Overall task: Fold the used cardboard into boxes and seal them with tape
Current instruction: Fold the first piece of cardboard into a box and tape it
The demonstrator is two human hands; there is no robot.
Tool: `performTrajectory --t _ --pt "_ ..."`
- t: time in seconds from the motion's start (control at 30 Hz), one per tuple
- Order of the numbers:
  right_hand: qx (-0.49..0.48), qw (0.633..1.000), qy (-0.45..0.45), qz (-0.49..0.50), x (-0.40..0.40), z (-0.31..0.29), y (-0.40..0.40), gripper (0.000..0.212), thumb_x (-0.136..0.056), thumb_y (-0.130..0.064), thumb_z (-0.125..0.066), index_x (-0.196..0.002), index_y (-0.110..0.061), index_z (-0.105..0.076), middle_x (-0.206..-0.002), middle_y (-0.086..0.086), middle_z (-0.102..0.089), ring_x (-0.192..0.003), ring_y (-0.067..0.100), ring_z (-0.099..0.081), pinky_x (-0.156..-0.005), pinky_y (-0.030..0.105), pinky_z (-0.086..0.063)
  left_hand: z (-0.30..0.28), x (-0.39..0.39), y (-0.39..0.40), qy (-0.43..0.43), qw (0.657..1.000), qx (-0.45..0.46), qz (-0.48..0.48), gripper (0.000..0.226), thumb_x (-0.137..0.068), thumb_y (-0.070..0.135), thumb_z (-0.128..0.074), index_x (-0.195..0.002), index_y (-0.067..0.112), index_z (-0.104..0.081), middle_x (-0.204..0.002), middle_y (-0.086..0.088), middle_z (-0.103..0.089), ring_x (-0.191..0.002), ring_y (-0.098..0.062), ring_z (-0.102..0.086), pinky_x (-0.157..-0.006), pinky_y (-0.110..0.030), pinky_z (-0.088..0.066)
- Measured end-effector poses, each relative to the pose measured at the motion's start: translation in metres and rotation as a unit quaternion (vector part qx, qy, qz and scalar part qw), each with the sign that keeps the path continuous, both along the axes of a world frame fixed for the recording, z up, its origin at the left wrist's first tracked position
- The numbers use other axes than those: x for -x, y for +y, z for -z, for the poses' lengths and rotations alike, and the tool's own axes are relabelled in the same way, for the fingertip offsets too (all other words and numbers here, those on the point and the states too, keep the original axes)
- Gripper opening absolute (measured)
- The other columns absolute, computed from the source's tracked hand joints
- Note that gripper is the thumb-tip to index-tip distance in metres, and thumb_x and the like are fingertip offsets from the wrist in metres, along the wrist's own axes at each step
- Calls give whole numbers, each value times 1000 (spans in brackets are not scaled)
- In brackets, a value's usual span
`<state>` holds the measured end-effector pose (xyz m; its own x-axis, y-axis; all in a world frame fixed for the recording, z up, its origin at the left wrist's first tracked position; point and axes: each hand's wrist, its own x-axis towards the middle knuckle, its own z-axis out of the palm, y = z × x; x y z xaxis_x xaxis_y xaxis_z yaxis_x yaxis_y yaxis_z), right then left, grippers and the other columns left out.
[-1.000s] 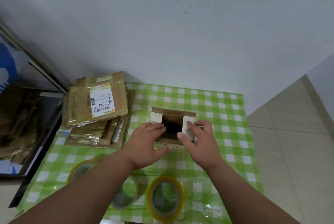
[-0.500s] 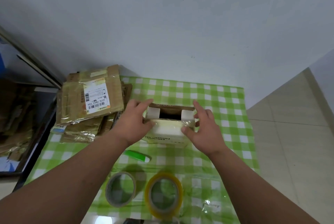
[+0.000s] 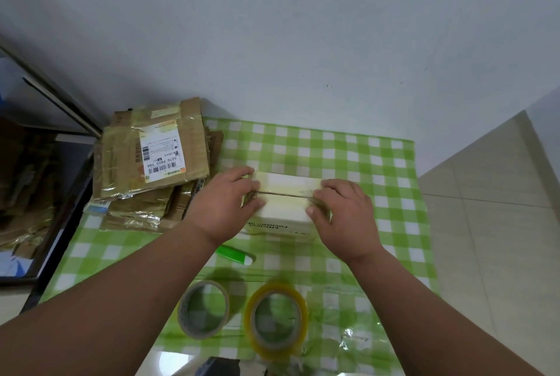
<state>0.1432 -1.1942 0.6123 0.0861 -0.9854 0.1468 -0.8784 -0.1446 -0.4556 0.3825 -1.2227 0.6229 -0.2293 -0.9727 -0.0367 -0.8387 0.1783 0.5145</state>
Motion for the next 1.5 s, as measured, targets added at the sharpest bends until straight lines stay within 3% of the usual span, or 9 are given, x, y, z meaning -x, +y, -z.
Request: performTrajectory --t 0.23,0.43,0.7,0.87,0.97,1.03,1.13,1.3,1.5 --pt "6 997 73 4 -3 -3 0 36 -86 -37 -44 -94 -21 -74 -110 0 -67 -101 31 -59 -86 45 -45 -8 6 -7 -51 998 2 38 26 -95 35 -62 -109 16 -74 -136 2 -55 -118 -26 -52 -93 -40 -49" --pt "-16 998 38 49 -16 -7 2 14 -88 -19 -59 -95 -19 -71 -110 -4 -64 -104 27 -54 -91 40 -31 -12 -8 -1 -39 998 -17 52 35 -97 20 -58 -131 24 -64 -147 7 -49 -129 -23 -52 -102 -40 -46" --pt "17 999 -12 46 -18 -16 14 23 -90 -16 -62 -110 -23 -71 -124 0 -57 -119 27 -43 -94 34 -20 -18 -7 26 -11 998 28 -48 40 -92 19 -66 -131 20 -64 -136 -7 -54 -124 -29 -50 -103 -43 -43" --pt "39 995 -65 70 -16 -21 30 38 -87 -21 -63 -124 -17 -61 -127 9 -50 -116 30 -42 -97 41 -32 -21 -13 41 23 994 27 -100 45 -93 20 -65 -137 16 -57 -137 -7 -50 -128 -26 -46 -106 -35 -37" --pt "76 981 -114 139 -10 -21 46 27 -85 -17 -61 -110 -8 -61 -112 10 -54 -104 27 -49 -91 41 -43 -21 -16 53 20 992 30 -125 44 -93 20 -64 -136 14 -57 -135 -9 -49 -126 -28 -47 -103 -39 -40" --pt "15 978 -128 167 -6 -17 62 5 -89 -16 -58 -93 -14 -59 -95 2 -57 -87 23 -54 -77 41 -49 -17 -19 61 13 990 27 -134 40 -93 19 -64 -132 11 -59 -131 -11 -50 -122 -31 -50 -99 -44 -45" --pt "-175 970 -69 151 -9 -2 85 17 -93 -32 -53 -82 -21 -54 -84 -2 -58 -76 22 -57 -64 34 -47 -6 -24 72 3 993 4 -118 35 -90 15 -67 -124 7 -63 -122 -14 -52 -113 -35 -55 -97 -44 -44" --pt "-406 913 30 39 -32 28 110 61 -88 -61 -57 -130 -18 -56 -125 6 -58 -113 25 -58 -86 34 -48 11 -32 93 -26 991 -93 -87 34 -93 21 -63 -126 13 -62 -127 -12 -53 -116 -32 -54 -99 -39 -44" --pt "-383 920 77 30 -45 40 116 35 -98 -35 -48 -128 -18 -53 -127 11 -57 -116 31 -57 -90 37 -48 19 -43 110 -48 984 -166 -52 39 -96 24 -58 -135 16 -55 -134 -7 -50 -121 -25 -51 -99 -35 -42"
